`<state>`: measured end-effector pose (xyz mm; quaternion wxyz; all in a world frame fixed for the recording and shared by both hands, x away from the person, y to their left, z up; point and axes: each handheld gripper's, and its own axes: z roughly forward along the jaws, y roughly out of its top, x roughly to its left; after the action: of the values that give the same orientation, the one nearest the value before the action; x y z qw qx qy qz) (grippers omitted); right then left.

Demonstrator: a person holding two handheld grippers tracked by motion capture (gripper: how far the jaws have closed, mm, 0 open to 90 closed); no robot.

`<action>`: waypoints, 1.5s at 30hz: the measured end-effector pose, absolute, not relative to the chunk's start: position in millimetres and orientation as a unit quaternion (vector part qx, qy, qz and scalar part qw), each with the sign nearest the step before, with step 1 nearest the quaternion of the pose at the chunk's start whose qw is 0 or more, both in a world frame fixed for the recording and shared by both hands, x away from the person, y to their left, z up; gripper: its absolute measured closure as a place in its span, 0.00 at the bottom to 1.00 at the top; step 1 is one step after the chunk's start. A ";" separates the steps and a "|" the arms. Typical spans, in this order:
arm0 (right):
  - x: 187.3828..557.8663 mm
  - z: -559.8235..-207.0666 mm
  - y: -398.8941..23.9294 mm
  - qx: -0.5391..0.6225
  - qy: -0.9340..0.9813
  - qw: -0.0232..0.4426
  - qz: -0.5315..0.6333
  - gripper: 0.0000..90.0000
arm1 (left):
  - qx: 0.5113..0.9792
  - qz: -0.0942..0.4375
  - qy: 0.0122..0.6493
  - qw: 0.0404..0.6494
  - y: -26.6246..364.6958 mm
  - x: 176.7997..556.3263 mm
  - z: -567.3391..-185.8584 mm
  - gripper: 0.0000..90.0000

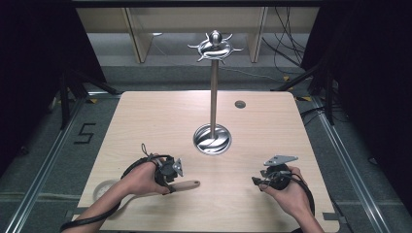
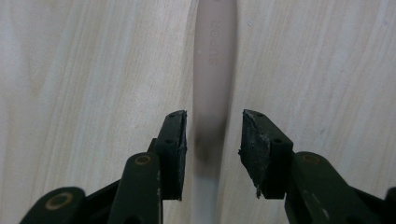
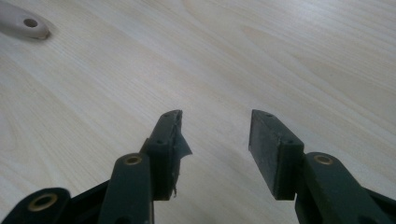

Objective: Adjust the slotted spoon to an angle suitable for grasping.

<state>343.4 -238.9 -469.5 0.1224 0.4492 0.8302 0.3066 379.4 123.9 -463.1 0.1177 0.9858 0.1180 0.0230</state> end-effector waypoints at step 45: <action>343.6 -469.9 -238.7 0.458 0.831 0.100 0.299 0.58 | 0.994 -0.008 0.097 0.040 95.4 388.3 -478.2 0.77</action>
<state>343.6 -238.7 -469.9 0.1003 0.4577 0.8312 0.2991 388.3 95.4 -478.2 0.0399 0.9944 0.0974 -0.0079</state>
